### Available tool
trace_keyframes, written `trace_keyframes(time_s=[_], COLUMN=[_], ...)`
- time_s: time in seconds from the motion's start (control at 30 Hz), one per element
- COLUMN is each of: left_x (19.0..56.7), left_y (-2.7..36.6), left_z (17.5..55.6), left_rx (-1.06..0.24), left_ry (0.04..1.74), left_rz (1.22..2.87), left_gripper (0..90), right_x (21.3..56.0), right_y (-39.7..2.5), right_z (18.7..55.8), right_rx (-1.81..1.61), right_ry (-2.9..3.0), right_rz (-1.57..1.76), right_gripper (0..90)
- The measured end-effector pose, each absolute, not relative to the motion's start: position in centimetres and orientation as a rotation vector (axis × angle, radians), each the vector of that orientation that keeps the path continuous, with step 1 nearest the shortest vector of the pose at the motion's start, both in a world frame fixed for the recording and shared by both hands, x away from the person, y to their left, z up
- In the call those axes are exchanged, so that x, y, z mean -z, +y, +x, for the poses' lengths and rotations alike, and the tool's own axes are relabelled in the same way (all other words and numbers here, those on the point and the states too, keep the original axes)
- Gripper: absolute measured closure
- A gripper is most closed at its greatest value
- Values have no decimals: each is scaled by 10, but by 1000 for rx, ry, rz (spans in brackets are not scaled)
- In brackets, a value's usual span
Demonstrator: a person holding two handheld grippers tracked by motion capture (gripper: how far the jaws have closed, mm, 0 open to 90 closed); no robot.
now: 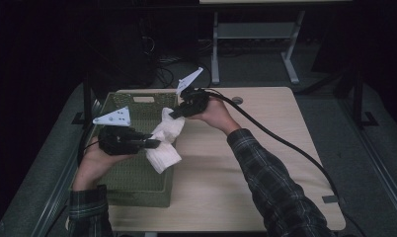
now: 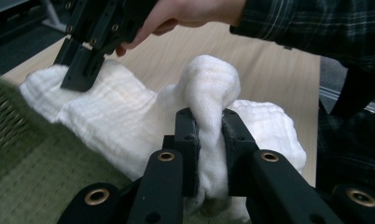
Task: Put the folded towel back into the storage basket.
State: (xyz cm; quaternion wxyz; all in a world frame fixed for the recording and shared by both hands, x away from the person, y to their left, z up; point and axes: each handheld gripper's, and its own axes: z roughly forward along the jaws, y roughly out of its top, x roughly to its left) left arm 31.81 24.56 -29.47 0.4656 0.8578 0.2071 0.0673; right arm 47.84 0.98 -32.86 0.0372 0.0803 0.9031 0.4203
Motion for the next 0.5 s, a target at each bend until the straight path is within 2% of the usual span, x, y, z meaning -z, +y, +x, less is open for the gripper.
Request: trace_keyframes(time_s=[0.5], left_x=[312], left_y=[276], left_z=[319], left_rx=[-177], left_ry=[584], left_rz=[2144], left_gripper=[785], right_x=[346], right_y=[48], right_z=[484], right_rx=[-1309], right_ry=[2785], right_rz=[248], right_gripper=[800])
